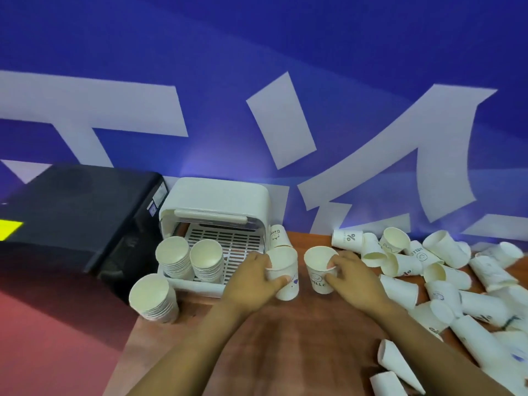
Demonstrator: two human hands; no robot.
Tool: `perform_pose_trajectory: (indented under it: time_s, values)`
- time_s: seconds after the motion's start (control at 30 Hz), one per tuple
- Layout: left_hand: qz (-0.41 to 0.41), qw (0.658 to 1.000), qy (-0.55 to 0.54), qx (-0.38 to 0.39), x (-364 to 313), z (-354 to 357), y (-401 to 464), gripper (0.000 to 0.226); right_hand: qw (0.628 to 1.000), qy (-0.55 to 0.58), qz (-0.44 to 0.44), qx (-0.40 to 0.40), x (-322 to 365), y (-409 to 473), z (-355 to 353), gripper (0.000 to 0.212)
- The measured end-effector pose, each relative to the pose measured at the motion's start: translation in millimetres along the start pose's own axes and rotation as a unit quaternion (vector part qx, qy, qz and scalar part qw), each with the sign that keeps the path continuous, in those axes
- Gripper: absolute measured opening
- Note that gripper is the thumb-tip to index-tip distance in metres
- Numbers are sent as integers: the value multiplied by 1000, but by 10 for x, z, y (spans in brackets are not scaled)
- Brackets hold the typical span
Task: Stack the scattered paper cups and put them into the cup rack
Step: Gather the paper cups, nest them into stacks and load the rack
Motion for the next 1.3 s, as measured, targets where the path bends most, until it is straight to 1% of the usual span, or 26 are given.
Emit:
perform_pose_trajectory:
  time_s: [0.17, 0.33, 0.4, 0.47, 0.57, 0.63, 0.77, 0.93, 1.1, 1.2, 1.3]
  values:
    - [6, 999, 25, -47, 153, -400, -288, 35, 999, -16, -32, -8, 463, -126, -31, 27]
    - [-25, 994, 21, -103, 457, -827, -564, 46, 997, -36, -63, -8, 991, -171, 33, 25]
    - [-39, 993, 30, -110, 614, -998, -654, 43, 996, -40, -74, -9, 1201, -164, 80, 26]
    - [-47, 992, 32, -109, 786, -1156, -715, 42, 996, -38, -80, -9, 1382, -143, 145, 29]
    - [-52, 993, 29, -98, 1033, -1355, -756, 66, 996, -21, -92, -10, 1642, -77, 238, 31]
    - [-58, 993, 40, -94, 1156, -1456, -757, 75, 994, -8, -104, -19, 1805, -25, 275, 28]
    - [-62, 993, 41, -92, 1364, -1665, -689, 68, 990, 33, -130, -54, 2124, 103, 330, 22]
    - [-42, 991, 65, -106, 1405, -1821, -535, 67, 989, 46, -107, -93, 2315, 259, 425, 23]
    - [-31, 993, 77, -89, 1436, -1803, -374, 70, 988, 63, -110, -86, 2303, 367, 592, 26]
    - [-36, 993, 91, -68, 1480, -1739, -306, 71, 992, 57, -85, -79, 2264, 410, 658, 25]
    - [-47, 993, 102, -45, 1542, -1662, -258, 74, 996, 51, -53, -53, 2206, 447, 736, 25]
Point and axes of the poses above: each hand's wrist, its own y-axis towards the middle knuckle, its own z-axis out of the palm, x = y × z, the point moved 5 cm from there along y, towards the middle knuckle, and after that the axes turned 12 degrees about x, right-handed, at the moved point
